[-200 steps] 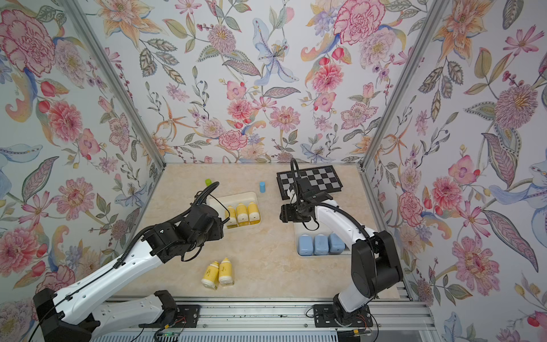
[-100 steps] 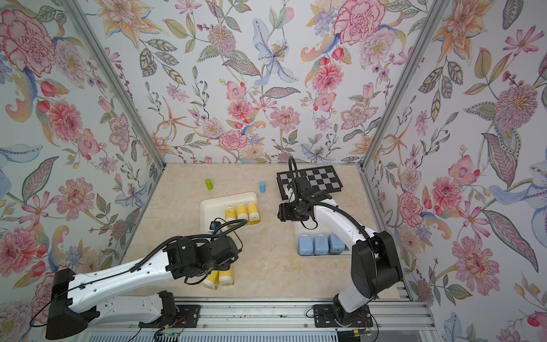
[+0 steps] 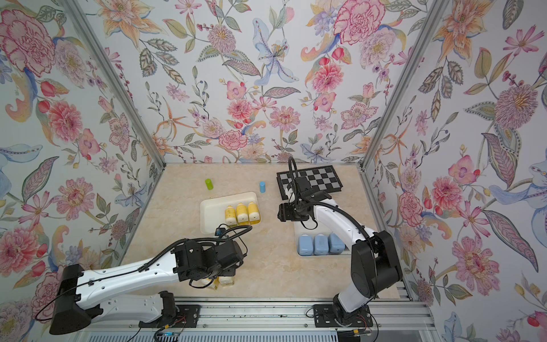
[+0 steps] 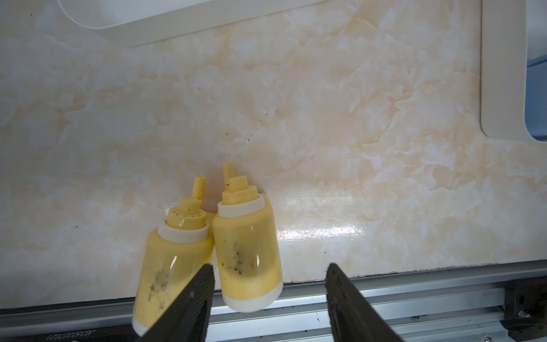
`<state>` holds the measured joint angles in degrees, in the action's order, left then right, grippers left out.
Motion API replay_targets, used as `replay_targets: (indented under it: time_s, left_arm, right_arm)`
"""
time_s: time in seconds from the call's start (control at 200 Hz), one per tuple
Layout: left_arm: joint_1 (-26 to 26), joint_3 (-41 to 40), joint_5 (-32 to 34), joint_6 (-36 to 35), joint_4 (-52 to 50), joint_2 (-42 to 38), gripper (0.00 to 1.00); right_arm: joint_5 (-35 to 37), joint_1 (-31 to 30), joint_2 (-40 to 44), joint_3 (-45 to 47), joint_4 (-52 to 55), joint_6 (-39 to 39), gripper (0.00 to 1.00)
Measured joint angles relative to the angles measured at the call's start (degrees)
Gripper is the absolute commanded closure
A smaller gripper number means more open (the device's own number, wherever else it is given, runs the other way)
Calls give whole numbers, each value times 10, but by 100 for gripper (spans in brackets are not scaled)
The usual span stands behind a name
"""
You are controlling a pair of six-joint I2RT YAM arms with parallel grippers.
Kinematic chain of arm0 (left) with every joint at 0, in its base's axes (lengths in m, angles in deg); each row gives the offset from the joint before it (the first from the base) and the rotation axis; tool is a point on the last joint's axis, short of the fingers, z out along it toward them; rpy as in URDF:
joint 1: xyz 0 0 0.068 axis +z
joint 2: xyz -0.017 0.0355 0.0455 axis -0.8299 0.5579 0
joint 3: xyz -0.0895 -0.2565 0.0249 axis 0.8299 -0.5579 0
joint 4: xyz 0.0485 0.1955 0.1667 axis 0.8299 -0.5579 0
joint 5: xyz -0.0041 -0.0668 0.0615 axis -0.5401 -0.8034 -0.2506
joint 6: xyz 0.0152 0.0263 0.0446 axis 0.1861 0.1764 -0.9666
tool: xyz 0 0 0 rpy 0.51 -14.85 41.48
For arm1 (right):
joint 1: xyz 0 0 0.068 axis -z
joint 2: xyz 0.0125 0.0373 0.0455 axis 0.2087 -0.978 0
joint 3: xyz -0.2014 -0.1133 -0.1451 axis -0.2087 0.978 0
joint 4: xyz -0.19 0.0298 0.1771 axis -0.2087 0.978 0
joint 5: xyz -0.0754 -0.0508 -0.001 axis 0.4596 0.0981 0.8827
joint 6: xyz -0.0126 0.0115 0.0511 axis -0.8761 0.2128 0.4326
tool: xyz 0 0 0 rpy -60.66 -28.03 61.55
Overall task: Place the pencil sharpeners by color into the storage box
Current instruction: Pick up the pencil sharpener from the center of the board.
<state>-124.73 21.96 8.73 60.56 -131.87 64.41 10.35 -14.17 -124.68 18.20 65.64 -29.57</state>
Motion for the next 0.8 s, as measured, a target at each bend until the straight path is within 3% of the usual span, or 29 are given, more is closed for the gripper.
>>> replay_targets:
  time_s: [0.24, 0.801]
  left_arm:
    - [-7, -9, -15, 19, 13, 40, 37]
    - [-37, -8, -12, 84, -3, 41, 36]
  right_arm:
    - [-2, 3, -3, 1, 0, -6, 30]
    - [-7, 9, -3, 8, 4, -13, 30]
